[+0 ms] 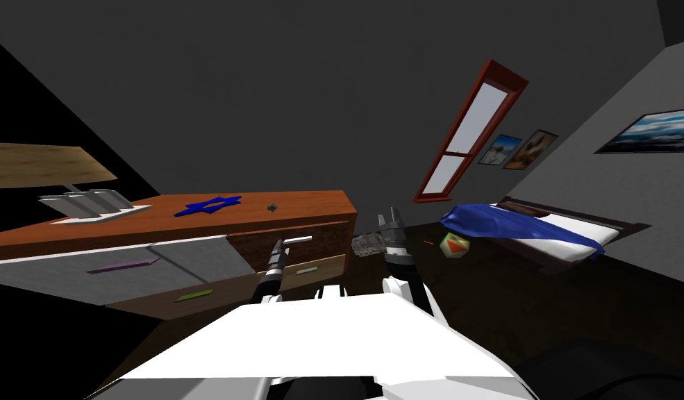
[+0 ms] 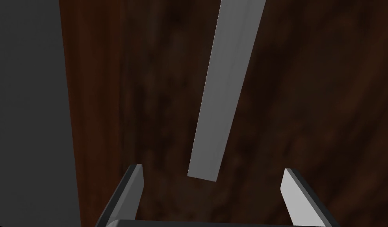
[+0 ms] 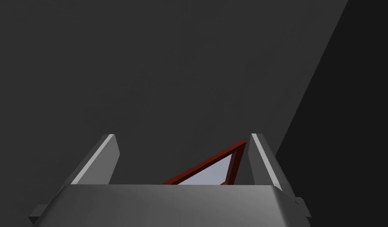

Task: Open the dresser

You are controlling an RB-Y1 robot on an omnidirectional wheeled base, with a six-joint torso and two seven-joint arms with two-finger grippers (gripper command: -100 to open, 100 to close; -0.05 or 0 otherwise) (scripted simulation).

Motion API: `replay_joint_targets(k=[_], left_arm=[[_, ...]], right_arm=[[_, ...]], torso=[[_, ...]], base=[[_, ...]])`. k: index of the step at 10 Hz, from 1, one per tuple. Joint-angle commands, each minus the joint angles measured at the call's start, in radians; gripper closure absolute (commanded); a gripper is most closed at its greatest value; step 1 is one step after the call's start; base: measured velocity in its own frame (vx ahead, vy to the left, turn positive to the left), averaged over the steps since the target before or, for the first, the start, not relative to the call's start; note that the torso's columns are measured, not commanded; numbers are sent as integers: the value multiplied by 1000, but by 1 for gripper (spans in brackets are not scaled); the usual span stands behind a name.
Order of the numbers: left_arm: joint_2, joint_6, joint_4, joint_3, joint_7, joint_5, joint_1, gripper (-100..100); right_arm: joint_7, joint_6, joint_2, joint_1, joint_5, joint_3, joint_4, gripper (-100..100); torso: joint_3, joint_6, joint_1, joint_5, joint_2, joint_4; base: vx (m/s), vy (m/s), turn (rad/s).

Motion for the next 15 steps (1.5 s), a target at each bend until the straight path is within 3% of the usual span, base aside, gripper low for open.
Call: replay_joint_targets(k=[1,3,4,5,15], left_arm=[[-51,7,-14,0,2,1,6,-100],[-42,41,-49,3,-1,2,7,-100],[-43,21,-34,1,0,1,9,-100],[-43,25,-36,1,-1,1,9,100],[-37,34,-109,-27,8,-2,78,100]], right_arm=[[0,0,0,0,0,0,0,0],[0,0,0,0,0,0,0,0],[0,0,0,0,0,0,0,0],[0,0,0,0,0,0,0,0],[0,0,0,0,0,0,0,0]], torso=[[-2,0,1,0,-3,-1],[-3,0,2,1,-5,-2],[-5,0,3,1,-9,-2],[-4,0,2,1,-6,-2],[-1,-1,2,0,-1,1]], base=[[0,0,0],[39,11,-2],[52,16,-3],[8,3,1],[-160,-27,8]])
